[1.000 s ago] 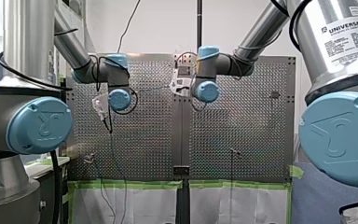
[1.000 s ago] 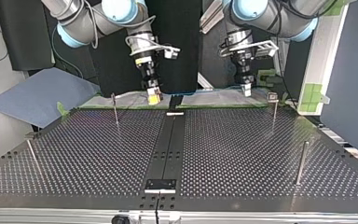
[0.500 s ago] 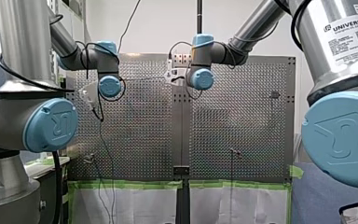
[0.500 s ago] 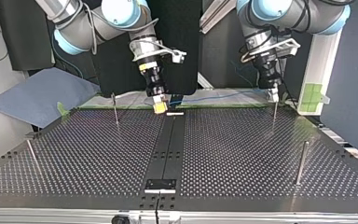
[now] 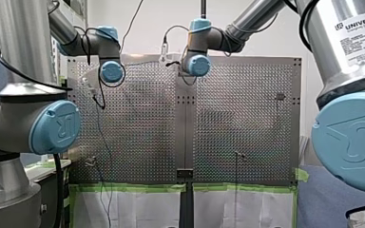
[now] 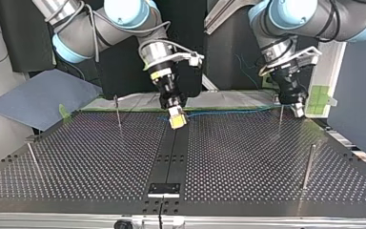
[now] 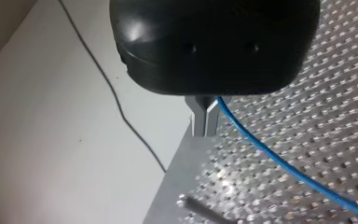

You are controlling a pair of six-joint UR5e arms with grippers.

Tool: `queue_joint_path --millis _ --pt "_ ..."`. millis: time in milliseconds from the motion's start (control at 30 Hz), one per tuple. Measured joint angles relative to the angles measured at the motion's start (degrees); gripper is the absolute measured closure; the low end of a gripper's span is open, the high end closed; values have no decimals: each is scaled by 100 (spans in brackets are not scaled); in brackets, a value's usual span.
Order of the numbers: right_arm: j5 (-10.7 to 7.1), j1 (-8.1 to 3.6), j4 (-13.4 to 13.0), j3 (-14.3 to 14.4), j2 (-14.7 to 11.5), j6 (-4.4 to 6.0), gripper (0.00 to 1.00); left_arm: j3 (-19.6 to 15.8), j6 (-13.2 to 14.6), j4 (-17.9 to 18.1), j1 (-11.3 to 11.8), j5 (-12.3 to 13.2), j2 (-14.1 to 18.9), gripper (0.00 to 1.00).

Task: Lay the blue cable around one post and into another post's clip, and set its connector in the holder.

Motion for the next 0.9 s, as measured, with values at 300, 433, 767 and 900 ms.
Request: queue_joint_path --millis 300,433,767,900 --pt "-87 97 154 -516 6 21 87 527 -30 -406 128 -43 94 100" --pt "-103 127 153 -661 15 30 87 747 -22 -589 195 -47 124 100" --pt "-109 179 236 -1016 82 80 87 1217 52 -969 499 -6 -52 100" --pt "-109 189 344 -1224 169 89 87 1441 -34 -1073 705 145 -58 100"
